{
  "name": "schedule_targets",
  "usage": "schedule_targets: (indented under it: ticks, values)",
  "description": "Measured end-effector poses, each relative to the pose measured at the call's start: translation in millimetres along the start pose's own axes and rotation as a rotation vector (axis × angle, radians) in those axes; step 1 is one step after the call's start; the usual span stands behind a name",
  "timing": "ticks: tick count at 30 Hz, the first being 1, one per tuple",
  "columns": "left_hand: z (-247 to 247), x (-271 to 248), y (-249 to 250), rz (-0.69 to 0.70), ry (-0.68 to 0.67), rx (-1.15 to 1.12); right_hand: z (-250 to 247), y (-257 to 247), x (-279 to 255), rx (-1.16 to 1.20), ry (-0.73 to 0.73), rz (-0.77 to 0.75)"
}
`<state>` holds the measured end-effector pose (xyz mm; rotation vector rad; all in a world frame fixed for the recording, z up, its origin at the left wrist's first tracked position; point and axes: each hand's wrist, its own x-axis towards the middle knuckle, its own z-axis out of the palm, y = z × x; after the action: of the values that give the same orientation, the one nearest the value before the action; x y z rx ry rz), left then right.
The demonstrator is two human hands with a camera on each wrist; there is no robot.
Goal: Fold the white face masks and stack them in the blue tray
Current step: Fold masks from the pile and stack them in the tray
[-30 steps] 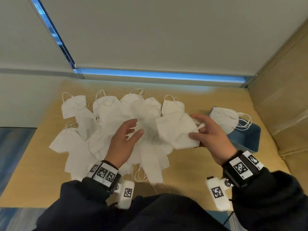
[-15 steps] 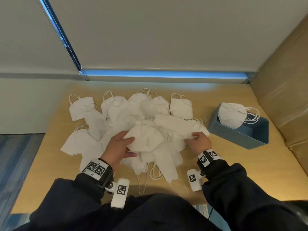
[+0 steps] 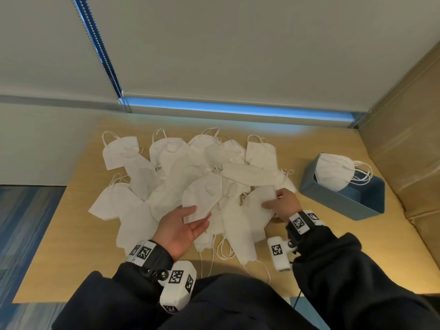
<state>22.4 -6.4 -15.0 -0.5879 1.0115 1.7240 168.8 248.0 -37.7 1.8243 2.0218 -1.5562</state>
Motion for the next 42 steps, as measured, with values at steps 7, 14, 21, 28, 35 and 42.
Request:
schedule_targets:
  ticks: [7,14,21,28,35,42]
  values:
    - [19,-8,7,0.003,-0.109,-0.115,-40,-23,-67,0.51,-0.173,-0.143]
    - [55,-12,-13,0.192,-0.178,0.373,3,-36,-104,0.642,-0.319,-0.279]
    - [50,-17,2,0.427,-0.256,0.63,-1,-31,-112,0.826,-0.629,-0.176]
    - [47,-17,8,0.561,-0.422,1.15,6,-35,-109,0.605,-0.312,-0.399]
    - [46,-13,7,0.57,-0.458,1.215,-28,-35,-102,0.661,-0.308,-0.269]
    - [89,-2,19,0.66,-0.51,1.223,-103,-39,-87,0.356,-0.468,-0.402]
